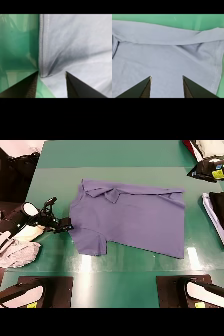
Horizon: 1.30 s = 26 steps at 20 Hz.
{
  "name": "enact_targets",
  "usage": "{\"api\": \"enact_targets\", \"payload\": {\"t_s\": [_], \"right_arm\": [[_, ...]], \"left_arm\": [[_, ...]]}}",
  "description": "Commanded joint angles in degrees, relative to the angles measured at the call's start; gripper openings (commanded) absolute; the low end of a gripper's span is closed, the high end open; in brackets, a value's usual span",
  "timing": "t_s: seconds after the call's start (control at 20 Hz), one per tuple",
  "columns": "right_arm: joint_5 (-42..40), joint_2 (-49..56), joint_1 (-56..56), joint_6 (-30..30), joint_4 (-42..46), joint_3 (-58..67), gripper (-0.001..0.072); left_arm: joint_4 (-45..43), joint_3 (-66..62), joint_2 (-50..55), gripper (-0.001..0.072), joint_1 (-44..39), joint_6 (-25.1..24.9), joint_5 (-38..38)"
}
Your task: Fold the shirts.
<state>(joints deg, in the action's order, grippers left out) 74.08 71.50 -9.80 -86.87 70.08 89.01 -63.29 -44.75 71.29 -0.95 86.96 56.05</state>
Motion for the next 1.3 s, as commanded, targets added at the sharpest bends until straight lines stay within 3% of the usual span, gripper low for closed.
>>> {"api": "enact_targets", "payload": {"t_s": [0.0, 0.05, 0.3, 0.4, 0.85, 1.25], "right_arm": [[1.18, -0.04, 0.04, -0.02, -0.02, -0.02, 0.0441], [1.57, -0.04, 0.04, 0.00, -0.02, -0.02, 0.0441], [10.38, -0.35, 0.04, 2.40, 0.48, -1.16, 0.0440], [12.57, -3.08, -0.37, 3.48, 0.61, -7.85, 0.0440], [12.33, -24.11, -7.39, 1.81, 0.42, -52.74, 0.0440], [9.57, -30.03, -7.61, -0.63, 1.53, -65.61, 0.0457]], "left_arm": [[0.57, 0.26, 0.00, 0.0282, 0.00, 0.04, -0.52], [0.55, -0.04, 0.00, 0.0021, 0.00, -0.37, -0.52], [-6.51, -7.45, -3.78, 0.0028, 0.00, -1.92, 6.88], [-9.05, -9.99, -7.89, 0.0027, 0.00, -3.26, 9.81], [-8.28, -10.23, -11.89, 0.0028, 0.00, -4.92, 10.40], [-8.28, -10.23, -11.89, 0.0028, 0.00, -4.94, 10.60]]}}
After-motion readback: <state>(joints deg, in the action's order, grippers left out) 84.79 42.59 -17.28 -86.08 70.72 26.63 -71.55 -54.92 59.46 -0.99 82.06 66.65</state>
